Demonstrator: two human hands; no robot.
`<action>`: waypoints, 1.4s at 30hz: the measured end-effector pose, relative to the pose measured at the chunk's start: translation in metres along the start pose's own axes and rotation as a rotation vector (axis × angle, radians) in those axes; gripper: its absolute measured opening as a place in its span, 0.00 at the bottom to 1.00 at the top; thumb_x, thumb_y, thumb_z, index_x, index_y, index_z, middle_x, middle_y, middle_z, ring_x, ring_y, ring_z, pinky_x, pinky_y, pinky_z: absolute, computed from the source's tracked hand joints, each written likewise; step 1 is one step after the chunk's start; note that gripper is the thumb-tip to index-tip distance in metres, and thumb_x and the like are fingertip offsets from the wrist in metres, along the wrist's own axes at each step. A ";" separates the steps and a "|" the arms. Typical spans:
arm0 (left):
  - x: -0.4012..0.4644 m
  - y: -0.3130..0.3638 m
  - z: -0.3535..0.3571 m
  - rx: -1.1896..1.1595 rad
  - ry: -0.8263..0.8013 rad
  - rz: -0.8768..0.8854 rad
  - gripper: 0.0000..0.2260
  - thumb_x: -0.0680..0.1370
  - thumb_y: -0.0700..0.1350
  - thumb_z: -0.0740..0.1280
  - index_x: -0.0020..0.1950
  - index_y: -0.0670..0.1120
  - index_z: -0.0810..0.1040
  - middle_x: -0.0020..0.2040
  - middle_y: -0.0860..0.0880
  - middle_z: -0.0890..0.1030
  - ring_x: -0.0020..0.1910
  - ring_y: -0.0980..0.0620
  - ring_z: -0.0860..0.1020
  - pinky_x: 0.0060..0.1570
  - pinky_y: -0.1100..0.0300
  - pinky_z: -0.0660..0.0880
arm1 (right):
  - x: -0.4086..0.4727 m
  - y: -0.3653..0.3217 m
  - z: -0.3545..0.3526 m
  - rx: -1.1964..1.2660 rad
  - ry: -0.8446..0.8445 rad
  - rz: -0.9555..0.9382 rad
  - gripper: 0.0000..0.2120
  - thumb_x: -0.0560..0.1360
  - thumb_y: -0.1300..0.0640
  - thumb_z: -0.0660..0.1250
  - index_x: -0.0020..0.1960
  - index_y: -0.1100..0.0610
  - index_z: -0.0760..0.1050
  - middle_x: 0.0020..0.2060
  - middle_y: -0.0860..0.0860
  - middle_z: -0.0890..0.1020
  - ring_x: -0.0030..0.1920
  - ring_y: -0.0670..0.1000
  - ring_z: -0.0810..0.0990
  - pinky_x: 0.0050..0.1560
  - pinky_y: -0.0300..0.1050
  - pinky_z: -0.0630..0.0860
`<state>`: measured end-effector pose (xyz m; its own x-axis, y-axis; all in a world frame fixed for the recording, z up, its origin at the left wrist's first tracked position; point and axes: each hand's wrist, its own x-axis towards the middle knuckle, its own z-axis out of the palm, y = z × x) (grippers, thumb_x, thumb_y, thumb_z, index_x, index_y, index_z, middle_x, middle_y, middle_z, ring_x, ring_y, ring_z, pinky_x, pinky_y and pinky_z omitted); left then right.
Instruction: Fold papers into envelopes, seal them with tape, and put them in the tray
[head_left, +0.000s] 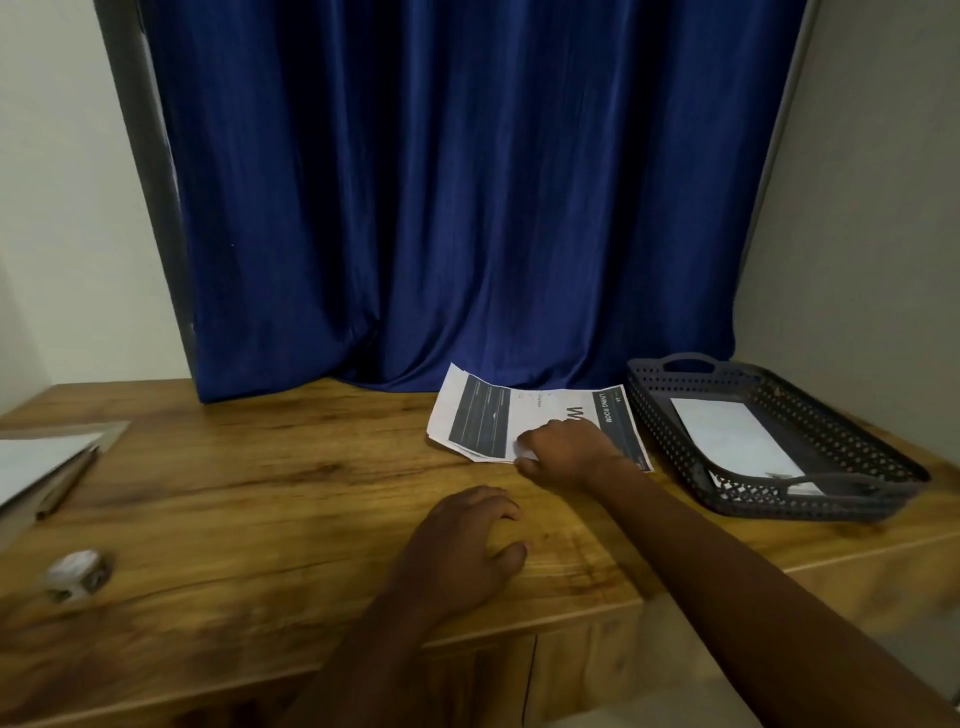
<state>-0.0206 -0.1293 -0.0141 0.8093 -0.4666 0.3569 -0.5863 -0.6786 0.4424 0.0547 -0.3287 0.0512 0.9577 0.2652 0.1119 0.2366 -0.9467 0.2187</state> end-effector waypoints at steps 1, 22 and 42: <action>0.000 0.000 0.000 0.002 0.002 0.002 0.20 0.76 0.63 0.66 0.66 0.60 0.75 0.70 0.63 0.72 0.68 0.62 0.68 0.66 0.64 0.64 | 0.000 -0.001 0.001 -0.033 0.044 -0.013 0.19 0.80 0.42 0.56 0.59 0.52 0.78 0.53 0.55 0.83 0.52 0.56 0.81 0.52 0.51 0.74; 0.001 0.007 -0.008 -0.082 0.052 -0.020 0.17 0.75 0.59 0.67 0.62 0.57 0.79 0.62 0.63 0.77 0.62 0.64 0.72 0.67 0.57 0.71 | -0.018 -0.002 0.012 0.428 0.248 0.231 0.10 0.80 0.47 0.64 0.56 0.46 0.82 0.46 0.43 0.84 0.43 0.43 0.78 0.45 0.41 0.77; -0.096 -0.057 -0.140 -1.216 0.508 -0.703 0.13 0.86 0.51 0.57 0.62 0.45 0.76 0.52 0.44 0.87 0.57 0.42 0.83 0.53 0.46 0.79 | -0.134 -0.144 0.016 0.681 0.170 -0.307 0.23 0.75 0.28 0.57 0.65 0.35 0.74 0.68 0.26 0.68 0.71 0.27 0.59 0.73 0.32 0.54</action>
<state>-0.0698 0.0339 0.0410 0.9829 0.1623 -0.0872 0.0311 0.3201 0.9469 -0.1049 -0.2306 -0.0105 0.8074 0.5067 0.3023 0.5895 -0.7153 -0.3754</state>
